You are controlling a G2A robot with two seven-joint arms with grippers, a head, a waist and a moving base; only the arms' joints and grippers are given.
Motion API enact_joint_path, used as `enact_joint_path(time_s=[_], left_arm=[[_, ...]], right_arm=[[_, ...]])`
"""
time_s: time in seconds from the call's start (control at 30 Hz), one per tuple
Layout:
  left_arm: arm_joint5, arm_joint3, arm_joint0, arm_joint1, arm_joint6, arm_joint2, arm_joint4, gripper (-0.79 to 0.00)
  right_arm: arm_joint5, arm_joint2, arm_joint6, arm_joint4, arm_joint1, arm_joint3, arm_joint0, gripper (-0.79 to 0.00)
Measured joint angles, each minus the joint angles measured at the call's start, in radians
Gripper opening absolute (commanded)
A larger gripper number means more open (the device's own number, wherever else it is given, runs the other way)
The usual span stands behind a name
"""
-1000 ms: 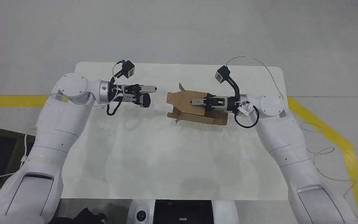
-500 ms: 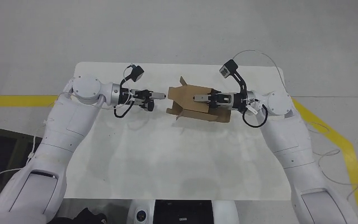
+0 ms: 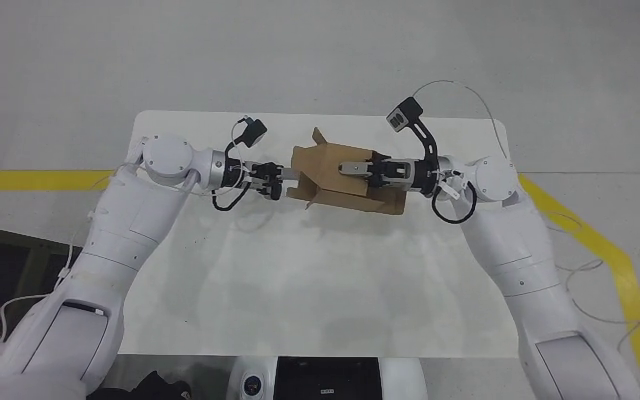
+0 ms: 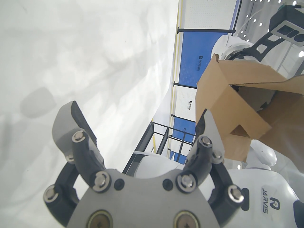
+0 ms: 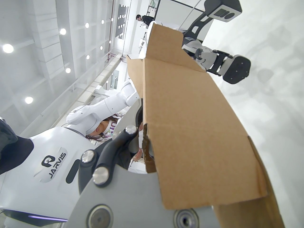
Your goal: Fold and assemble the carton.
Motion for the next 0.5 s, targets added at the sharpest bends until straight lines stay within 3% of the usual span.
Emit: enact_joint_path(time_s=[0.5], left_arm=[[-0.007,0.004,-0.016,-0.009,-0.05,-0.001,-0.066,0.0]], right_arm=[[-0.021,-0.055,-0.04,0.005,-0.016,0.046,0.022,-0.785]])
